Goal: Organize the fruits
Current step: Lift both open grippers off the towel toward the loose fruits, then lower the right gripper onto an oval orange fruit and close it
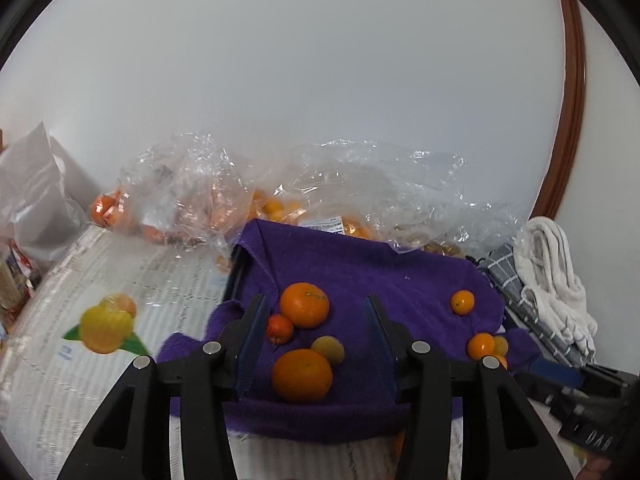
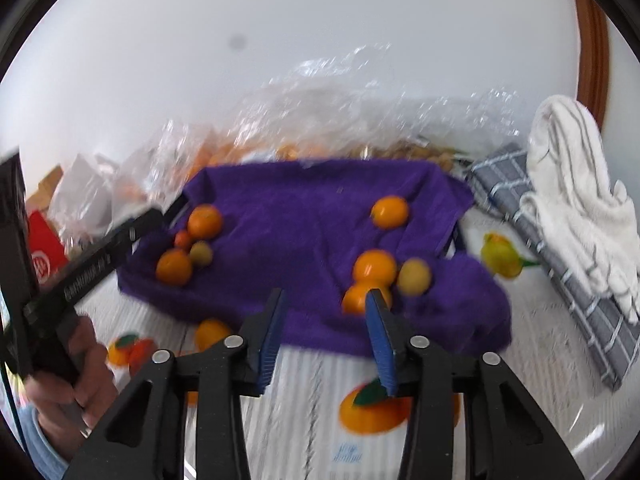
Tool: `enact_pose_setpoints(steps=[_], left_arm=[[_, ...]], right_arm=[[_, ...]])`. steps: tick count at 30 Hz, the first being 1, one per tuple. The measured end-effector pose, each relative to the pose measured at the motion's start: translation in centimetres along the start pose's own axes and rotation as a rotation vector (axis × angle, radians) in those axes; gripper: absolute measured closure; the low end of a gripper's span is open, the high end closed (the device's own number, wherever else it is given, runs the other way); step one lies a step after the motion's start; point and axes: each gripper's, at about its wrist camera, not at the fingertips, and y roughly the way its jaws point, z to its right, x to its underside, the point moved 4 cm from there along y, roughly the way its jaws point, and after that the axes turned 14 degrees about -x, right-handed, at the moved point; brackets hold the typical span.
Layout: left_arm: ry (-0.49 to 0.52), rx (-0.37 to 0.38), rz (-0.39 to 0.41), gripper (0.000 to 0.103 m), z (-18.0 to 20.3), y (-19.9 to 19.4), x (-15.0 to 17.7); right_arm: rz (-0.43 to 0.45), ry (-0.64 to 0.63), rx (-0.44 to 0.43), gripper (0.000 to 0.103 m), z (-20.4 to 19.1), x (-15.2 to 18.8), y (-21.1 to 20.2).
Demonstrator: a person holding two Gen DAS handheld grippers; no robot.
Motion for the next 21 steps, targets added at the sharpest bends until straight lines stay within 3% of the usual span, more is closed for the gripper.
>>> enact_pose_setpoints(steps=[5,10,14,21], left_arm=[[0.005,-0.017,-0.031,0.057,-3.0,-2.6,1.1],[0.029,-0.044,-0.060,0.057,-6.4,-4.6,3.6],[-0.022,-0.035,-0.094,0.057,-8.4,-5.1,4.8],[-0.021,-0.042,-0.088,0.057,-8.3,-5.2,4.9]], right_arm=[[-0.053,-0.062,-0.035,0.061,-2.1,2.2,0.1],[-0.134,0.009,-0.148,0.060,-3.2,2.4,2.2],[-0.171,0.000,-0.147,0.060,-4.3,2.1,4.1],[-0.274,0.060,-0.201,0.059,-5.1,1.5,7.3]])
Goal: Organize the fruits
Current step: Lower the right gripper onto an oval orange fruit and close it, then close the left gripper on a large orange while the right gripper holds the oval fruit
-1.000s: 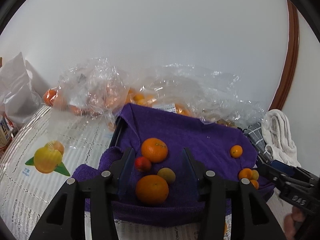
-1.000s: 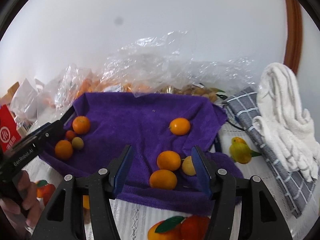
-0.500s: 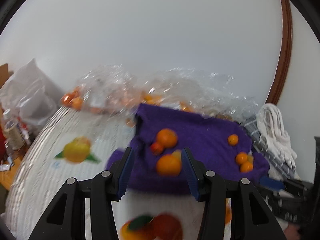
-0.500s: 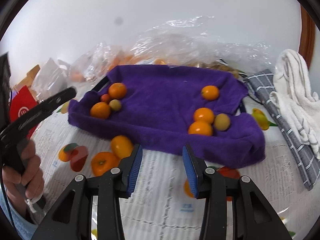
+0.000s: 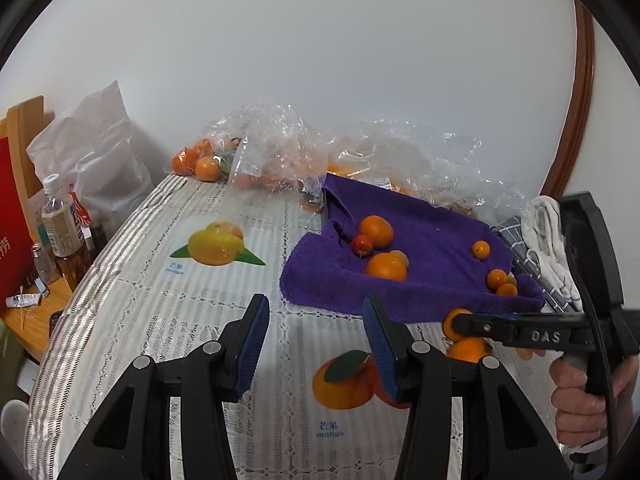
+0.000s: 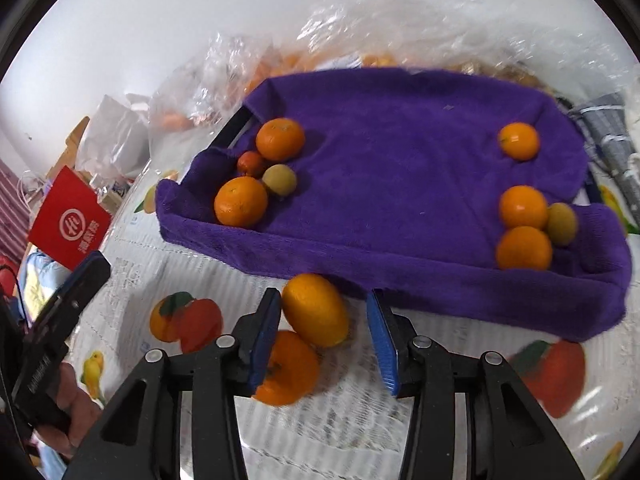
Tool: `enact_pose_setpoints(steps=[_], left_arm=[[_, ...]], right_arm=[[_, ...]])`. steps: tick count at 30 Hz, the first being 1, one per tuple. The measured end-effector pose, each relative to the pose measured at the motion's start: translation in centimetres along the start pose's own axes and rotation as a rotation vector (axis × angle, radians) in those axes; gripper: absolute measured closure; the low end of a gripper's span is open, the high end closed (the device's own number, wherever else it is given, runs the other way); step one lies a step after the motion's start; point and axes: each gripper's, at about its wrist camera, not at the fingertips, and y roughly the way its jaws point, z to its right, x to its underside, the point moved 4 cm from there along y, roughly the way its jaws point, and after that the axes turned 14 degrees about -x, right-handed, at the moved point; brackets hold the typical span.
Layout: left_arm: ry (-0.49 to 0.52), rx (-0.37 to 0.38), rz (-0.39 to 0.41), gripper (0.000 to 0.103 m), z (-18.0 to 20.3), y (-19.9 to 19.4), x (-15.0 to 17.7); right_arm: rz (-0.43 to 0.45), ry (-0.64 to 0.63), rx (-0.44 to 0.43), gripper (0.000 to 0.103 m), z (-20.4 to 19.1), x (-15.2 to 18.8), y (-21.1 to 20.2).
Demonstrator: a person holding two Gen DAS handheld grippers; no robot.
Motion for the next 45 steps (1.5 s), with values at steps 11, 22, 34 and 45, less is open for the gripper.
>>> enact_pose_setpoints(steps=[11,22,34,45], left_arm=[[-0.003,-0.008,-0.086,0.057,-0.1,1.4,0.7],[0.072,-0.067,-0.197,0.057,1.0,3.1,1.7],[0.112,0.043,-0.176,0.057,2.1,2.0,1.7],[0.308,0.189,-0.199,0.057,10.1,-0.4,3.4]], right_arm=[[0.119,0.056,0.032,0.069,2.0,1.2,-4.7],[0.162,0.029,0.190,0.069,7.5,6.5,-8.2],[0.178,-0.039,0.225,0.071,7.2,7.6,-7.5],[0.249,-0.024,0.186,0.071,7.5,8.0,-9.3]])
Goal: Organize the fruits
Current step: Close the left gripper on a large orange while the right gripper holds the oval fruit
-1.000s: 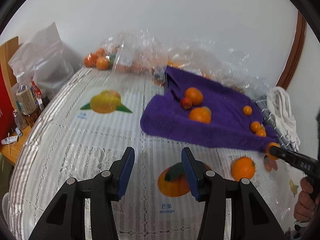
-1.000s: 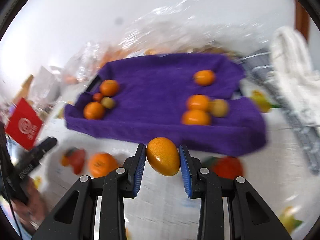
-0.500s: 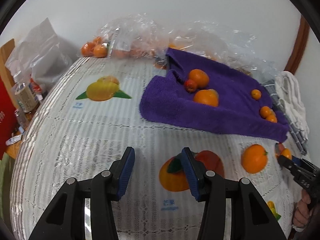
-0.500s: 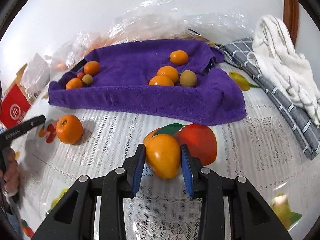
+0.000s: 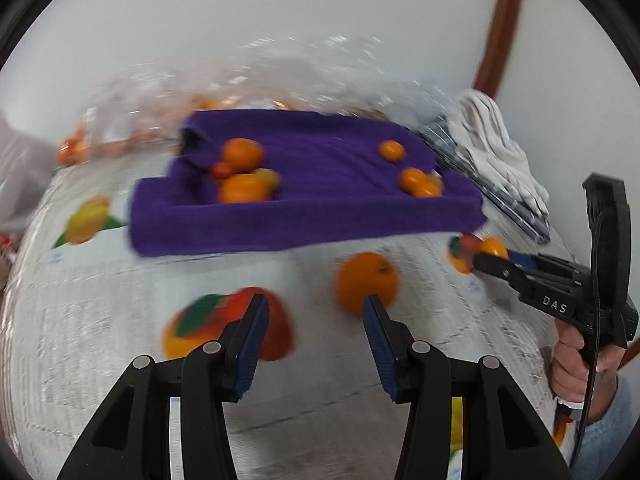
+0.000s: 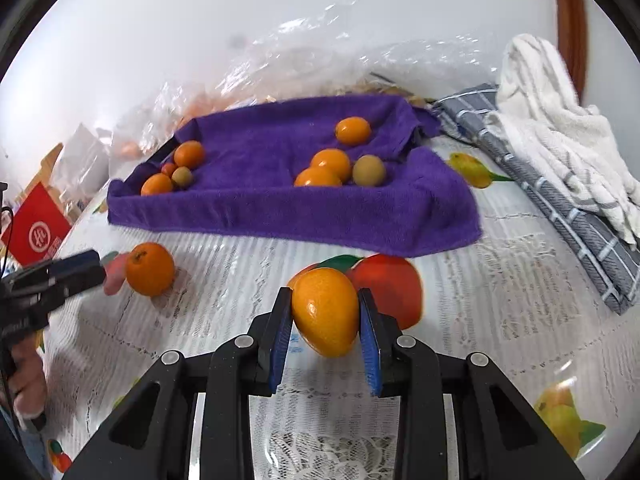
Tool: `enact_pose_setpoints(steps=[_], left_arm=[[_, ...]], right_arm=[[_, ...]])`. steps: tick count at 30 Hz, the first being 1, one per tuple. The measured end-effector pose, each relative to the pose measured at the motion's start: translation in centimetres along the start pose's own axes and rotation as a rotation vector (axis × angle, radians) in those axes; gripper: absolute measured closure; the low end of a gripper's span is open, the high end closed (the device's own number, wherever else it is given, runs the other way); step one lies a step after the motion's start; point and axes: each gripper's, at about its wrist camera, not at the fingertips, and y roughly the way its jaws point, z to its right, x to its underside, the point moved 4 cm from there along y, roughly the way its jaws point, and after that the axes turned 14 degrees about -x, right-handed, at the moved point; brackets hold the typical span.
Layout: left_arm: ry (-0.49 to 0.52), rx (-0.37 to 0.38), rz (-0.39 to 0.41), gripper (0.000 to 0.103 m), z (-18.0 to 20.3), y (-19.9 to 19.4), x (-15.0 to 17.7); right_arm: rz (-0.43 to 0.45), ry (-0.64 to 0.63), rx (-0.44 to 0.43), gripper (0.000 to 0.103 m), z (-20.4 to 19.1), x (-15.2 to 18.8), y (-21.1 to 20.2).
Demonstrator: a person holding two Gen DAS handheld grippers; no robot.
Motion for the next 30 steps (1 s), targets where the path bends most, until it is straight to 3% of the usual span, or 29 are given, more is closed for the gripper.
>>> enact_pose_setpoints(steps=[8,10,15,18,22,25,30], left_arm=[[0.043,0.060,-0.083,0.055,3.1,2.5,-0.6],[0.053,0.044,-0.093,0.055,3.6,3.1,-0.7],[0.070,-0.041,-0.059,0.061,4.0,3.9,-0.7],[0.043,0.045,-0.057,0.064,3.5,3.6,-0.7],[-0.058,0.095,-0.017,0.064,1.7,2.8,-1.1],[-0.121,0.094,0.025,0.064,0.6,2.3,-1.3],[-0.132,0.052,0.061,0.064,0.1,2.0,-1.7]], right_arm=[[0.036,0.044,0.006,0.071,1.1,-0.1,-0.9],[0.034,0.056,-0.003,0.071,1.2,-0.1,-0.8],[0.025,0.070,-0.019,0.071,1.2,0.0,-0.4],[0.022,0.046,-0.013,0.071,0.8,0.0,-0.3],[0.016,0.025,-0.023,0.071,0.4,0.0,-0.1],[0.007,0.012,-0.011,0.071,0.2,0.0,0.1],[0.015,0.000,-0.001,0.071,0.1,-0.1,-0.1]])
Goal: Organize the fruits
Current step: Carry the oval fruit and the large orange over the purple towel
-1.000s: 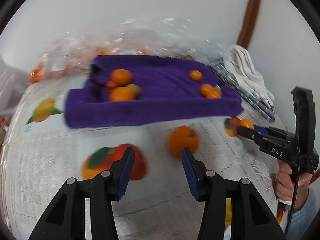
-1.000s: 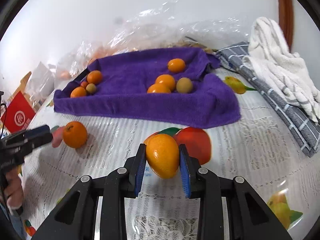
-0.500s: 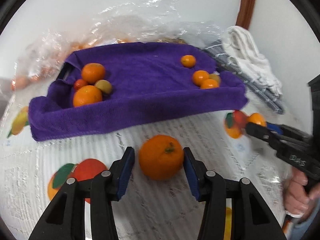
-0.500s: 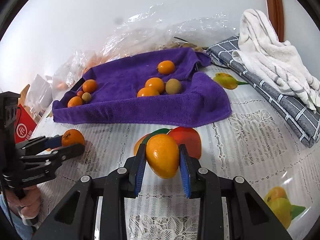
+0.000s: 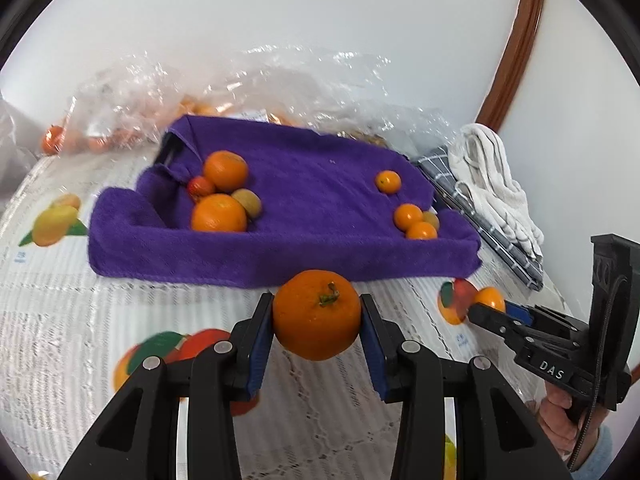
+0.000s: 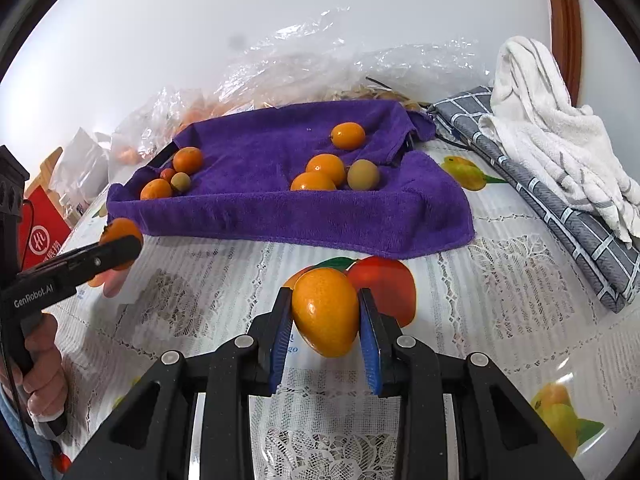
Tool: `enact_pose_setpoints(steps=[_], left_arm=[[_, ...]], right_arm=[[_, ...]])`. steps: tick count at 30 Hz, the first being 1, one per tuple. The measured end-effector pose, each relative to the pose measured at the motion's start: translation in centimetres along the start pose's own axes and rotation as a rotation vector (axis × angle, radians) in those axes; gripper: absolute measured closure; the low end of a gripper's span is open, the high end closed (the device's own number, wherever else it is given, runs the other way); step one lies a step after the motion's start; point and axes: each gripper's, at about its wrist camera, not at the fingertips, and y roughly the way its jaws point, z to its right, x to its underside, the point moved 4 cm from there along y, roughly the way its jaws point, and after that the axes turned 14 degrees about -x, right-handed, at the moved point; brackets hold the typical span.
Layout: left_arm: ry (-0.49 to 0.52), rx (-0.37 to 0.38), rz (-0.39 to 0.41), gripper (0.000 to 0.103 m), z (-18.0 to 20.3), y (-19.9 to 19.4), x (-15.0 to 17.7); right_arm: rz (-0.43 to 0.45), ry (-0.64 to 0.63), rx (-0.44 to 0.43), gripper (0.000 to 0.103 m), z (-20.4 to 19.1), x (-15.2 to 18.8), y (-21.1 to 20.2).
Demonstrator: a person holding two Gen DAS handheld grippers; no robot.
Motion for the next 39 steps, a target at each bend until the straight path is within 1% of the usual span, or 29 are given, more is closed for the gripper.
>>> enact_pose_setpoints(steps=[6,9,14,18,24,26,28,29,31,33,36,39], left_arm=[[-0.018,-0.030,0.053,0.064,-0.7,-0.9,-0.5],[-0.048,-0.018,0.083,0.064,-1.2,-1.6,-0.8],[-0.090,-0.037,0.144,0.064,-2.1,-2.5,-1.3],[-0.122,-0.057,0.158,0.064,-2.7,-2.6,-1.5],[-0.151,-0.084,0.181,0.064,-3.6,-3.2,-1.8],[-0.139,-0.101,0.187,0.064,-3.7,-3.5,-2.0],[-0.118,-0.135,0.193,0.064,-3.8,-3.9,-2.2],[-0.115,-0.134,0.189,0.064,-3.9,-4.0,-2.4],[-0.127,-0.100,0.175,0.064,-4.3,-4.5,-3.0],[-0.136,-0.089,0.167,0.064,-4.6,-4.7,-3.9],[-0.145,-0.111,0.160,0.064,-4.8,-4.5,-5.9],[-0.159,-0.109,0.159,0.064,-4.5,-3.7,-7.7]], right_arm=[[0.008,0.013,-0.009,0.071,0.1,0.0,-0.2],[0.007,0.001,-0.010,0.071,-0.2,0.1,-0.2],[0.024,0.021,-0.033,0.071,0.1,0.1,-0.5],[0.016,0.012,-0.027,0.071,-0.1,0.1,-0.4],[0.005,0.005,-0.050,0.071,-0.2,0.1,-0.3],[-0.002,0.019,-0.042,0.071,0.0,-0.1,-0.3],[-0.007,0.027,-0.039,0.071,0.2,-0.4,-0.4],[-0.008,0.026,-0.034,0.071,0.1,-0.7,-0.5],[0.006,0.011,-0.020,0.071,0.0,-1.9,-1.0],[0.019,0.001,-0.020,0.071,-0.2,-3.1,-1.4],[0.050,-0.020,-0.011,0.071,-0.4,-5.8,-1.6],[0.081,-0.033,-0.012,0.071,-0.4,-8.9,-1.0]])
